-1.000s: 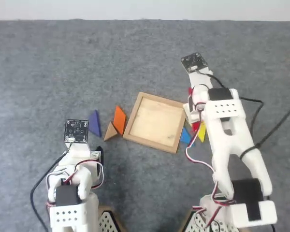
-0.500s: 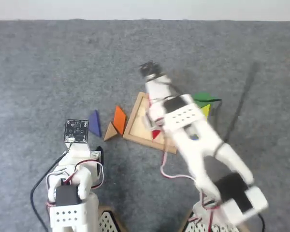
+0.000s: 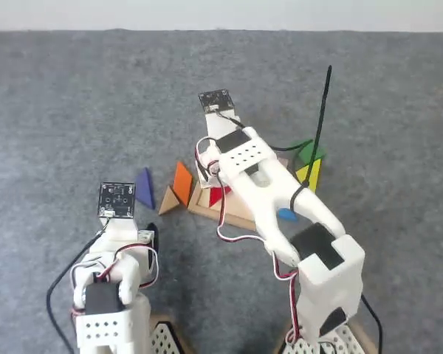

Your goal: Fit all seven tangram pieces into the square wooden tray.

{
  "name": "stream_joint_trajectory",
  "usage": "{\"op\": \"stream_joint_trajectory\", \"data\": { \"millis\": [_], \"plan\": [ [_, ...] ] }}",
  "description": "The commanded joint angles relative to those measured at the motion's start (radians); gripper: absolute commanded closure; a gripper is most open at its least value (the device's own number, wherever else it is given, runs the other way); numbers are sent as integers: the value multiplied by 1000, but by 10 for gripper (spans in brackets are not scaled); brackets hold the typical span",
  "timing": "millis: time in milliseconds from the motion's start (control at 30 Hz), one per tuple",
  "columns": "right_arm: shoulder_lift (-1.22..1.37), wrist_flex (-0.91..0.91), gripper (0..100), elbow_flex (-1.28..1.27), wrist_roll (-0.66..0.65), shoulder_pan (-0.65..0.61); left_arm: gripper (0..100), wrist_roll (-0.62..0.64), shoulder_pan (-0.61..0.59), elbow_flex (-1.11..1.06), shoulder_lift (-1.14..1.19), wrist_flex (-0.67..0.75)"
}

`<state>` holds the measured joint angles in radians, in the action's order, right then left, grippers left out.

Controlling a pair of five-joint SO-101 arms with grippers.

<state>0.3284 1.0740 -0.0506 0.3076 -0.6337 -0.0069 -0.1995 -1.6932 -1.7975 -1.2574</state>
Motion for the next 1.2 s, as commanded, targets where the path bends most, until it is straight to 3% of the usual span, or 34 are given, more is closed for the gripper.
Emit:
{"op": "stream_joint_trajectory", "data": {
  "millis": [0,100,333,467,600,700,1167],
  "plan": [
    [-13,1,687,57,8,-22,849,8,-2,8,-18,-3],
    [-13,5,617,55,6,-22,849,8,-2,8,-18,-3],
    [-19,19,611,54,-43,-53,849,8,-2,8,-18,-3],
    [-15,71,611,44,-43,30,849,8,-2,8,-18,-3],
    [7,-1,611,31,-52,140,849,8,-2,8,-18,-3],
    [31,-21,611,17,-95,153,849,8,-2,8,-18,-3],
    [-79,-30,612,-135,-64,188,849,8,-2,8,-18,-3]
  ]
}}
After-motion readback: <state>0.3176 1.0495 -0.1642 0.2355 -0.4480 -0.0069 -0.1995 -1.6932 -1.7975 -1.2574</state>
